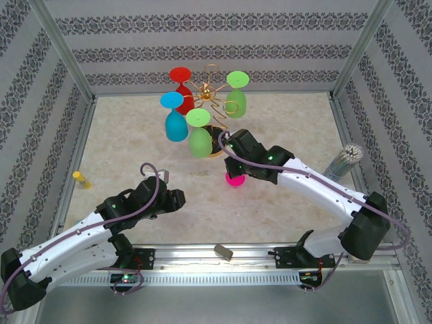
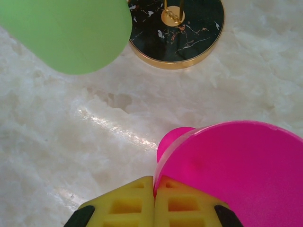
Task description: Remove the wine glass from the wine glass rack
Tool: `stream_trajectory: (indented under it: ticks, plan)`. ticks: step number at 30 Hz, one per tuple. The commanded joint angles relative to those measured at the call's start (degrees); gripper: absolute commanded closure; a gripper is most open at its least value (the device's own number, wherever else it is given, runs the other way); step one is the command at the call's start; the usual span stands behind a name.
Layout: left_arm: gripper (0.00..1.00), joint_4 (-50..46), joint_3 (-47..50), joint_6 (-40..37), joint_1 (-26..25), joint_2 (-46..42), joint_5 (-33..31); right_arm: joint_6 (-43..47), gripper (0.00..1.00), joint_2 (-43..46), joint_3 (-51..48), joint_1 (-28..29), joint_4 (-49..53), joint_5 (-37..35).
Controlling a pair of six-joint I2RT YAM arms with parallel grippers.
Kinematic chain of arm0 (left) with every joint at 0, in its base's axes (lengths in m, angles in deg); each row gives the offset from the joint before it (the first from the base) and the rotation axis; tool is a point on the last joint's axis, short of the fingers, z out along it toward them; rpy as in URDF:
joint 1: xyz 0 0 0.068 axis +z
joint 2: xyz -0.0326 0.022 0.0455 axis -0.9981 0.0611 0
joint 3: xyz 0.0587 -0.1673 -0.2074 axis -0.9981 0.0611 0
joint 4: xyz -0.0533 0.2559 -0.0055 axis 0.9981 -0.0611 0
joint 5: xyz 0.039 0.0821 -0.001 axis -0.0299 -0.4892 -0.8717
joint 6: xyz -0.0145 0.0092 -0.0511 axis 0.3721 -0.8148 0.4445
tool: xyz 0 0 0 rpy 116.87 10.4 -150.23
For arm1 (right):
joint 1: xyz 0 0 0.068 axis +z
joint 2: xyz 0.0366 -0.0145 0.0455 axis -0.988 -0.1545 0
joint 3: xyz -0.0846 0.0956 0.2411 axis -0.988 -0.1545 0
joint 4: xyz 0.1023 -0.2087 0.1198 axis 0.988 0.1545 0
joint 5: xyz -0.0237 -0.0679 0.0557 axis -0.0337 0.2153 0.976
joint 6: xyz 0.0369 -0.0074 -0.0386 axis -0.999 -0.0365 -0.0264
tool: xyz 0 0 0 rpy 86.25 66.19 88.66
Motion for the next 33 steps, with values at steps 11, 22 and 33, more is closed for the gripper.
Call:
stream_trajectory:
  ticks: [11,22,33]
  plan:
    - [0.57,-2.95,-0.93,-1.07,0.64,-1.1,-2.03,0.92,1.0,-5.86,3.64,-1.01,-0.15,-1.74]
    - [0.57,-3.01,-0.83,-1.04,0.73,-1.43,-2.19,0.19,0.78,-5.7,3.95,-0.99,0.37,-2.46]
    - [0.57,-0.93,-1.59,-2.14,0.73,-0.83,-0.81,-0.29,0.66,-2.88,6.96,-0.99,2.41,-3.63]
